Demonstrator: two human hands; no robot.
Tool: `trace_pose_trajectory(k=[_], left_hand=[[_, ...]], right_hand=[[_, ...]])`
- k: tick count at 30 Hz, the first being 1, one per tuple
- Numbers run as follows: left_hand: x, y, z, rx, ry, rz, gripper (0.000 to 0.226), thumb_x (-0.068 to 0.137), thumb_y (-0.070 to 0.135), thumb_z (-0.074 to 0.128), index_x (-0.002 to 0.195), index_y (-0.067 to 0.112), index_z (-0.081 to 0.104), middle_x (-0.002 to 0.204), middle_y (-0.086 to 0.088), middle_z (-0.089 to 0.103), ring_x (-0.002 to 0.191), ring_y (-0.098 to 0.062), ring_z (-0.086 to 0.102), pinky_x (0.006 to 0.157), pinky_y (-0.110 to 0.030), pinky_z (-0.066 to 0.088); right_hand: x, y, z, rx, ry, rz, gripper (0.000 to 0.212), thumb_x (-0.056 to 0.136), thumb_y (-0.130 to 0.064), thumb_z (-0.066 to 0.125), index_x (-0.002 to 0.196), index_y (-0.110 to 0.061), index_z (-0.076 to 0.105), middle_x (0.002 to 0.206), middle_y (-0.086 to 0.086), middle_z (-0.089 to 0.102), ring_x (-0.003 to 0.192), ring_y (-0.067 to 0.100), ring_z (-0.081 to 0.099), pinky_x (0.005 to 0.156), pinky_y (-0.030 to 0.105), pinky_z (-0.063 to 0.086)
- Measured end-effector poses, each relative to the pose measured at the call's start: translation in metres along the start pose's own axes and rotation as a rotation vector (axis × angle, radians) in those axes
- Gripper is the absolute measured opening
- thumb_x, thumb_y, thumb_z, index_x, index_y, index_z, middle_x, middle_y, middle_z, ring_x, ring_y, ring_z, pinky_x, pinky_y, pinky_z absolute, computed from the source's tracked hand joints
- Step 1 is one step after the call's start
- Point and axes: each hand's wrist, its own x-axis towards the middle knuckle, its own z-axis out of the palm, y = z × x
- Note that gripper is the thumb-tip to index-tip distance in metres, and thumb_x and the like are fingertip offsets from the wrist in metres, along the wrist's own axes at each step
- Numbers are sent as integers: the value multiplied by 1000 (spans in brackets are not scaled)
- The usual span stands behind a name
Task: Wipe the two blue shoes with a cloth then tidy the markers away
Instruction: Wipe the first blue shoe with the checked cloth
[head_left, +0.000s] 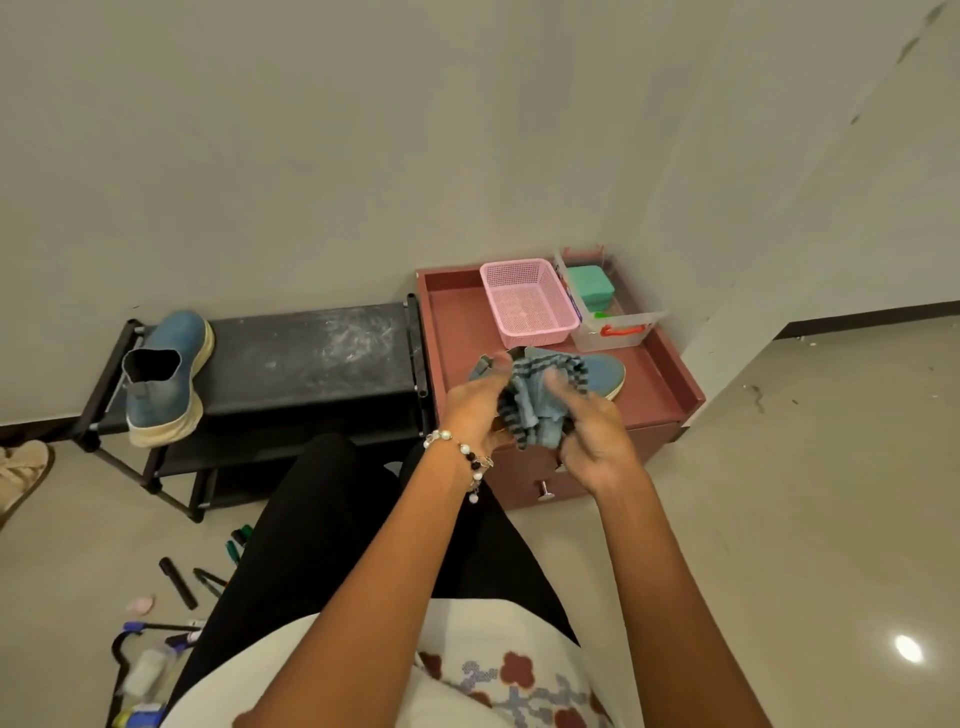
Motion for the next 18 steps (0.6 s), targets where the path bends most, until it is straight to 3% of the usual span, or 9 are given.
trace_pose_trajectory(k=[2, 4, 6, 9, 12, 14, 16, 18], left_hand=[[3, -6, -1, 193, 22, 105, 19, 79, 25, 77, 82, 10, 66, 102, -10, 70, 96, -32, 68, 80, -43, 58], [7, -9, -7, 357, 169, 191, 16, 77, 7, 76, 86, 16, 67, 92, -5, 71, 90, -26, 69, 83, -39, 57], [10, -6, -18, 255, 242, 181, 28, 76, -4, 71, 98, 14, 67, 91, -5, 70, 85, -23, 69, 81, -39, 57], [10, -5, -27, 9, 216, 116, 31, 80, -5, 70, 108, 6, 64, 94, -11, 69, 82, -25, 69, 80, -42, 57], [9, -7, -23, -130, 149, 57, 20, 88, 5, 65, 108, 2, 63, 93, -14, 69, 82, -27, 68, 82, -45, 56], [9, -9, -18, -172, 130, 44, 17, 92, 13, 61, 106, 4, 64, 98, -15, 69, 91, -31, 68, 85, -47, 55], [15, -12, -19, 95, 216, 190, 20, 93, 20, 61, 109, 9, 65, 103, -10, 69, 98, -27, 66, 88, -41, 54], [16, -16, -24, 556, 363, 463, 27, 90, 17, 64, 116, 15, 64, 107, -3, 66, 101, -19, 63, 90, -33, 51]], right_hand=[[1, 6, 0, -135, 51, -30, 38, 72, 1, 74, 107, 6, 60, 104, 22, 67, 95, 34, 66, 91, 50, 51], [3, 4, -7, -139, 121, -6, 33, 71, 16, 67, 101, 3, 61, 98, 20, 68, 86, 32, 68, 81, 48, 55], [8, -1, -20, -69, 108, 50, 38, 71, 18, 62, 108, 7, 60, 103, 23, 67, 88, 34, 68, 73, 47, 57], [10, -3, -34, 48, 56, 167, 52, 68, 3, 66, 119, 8, 57, 111, 24, 65, 96, 36, 67, 68, 45, 58], [9, 10, -35, 22, 26, 250, 54, 72, -13, 72, 123, -1, 58, 116, 20, 65, 106, 36, 63, 84, 58, 51], [10, 19, -33, 39, 4, 258, 50, 72, -11, 73, 120, -4, 59, 117, 19, 65, 107, 36, 62, 83, 54, 53], [10, 22, -28, 42, 41, 259, 51, 67, -6, 78, 115, -3, 61, 112, 19, 67, 92, 36, 66, 70, 40, 58], [11, 23, -27, 30, 146, 266, 41, 65, -5, 79, 104, -2, 65, 100, 17, 71, 73, 29, 68, 65, 33, 57]])
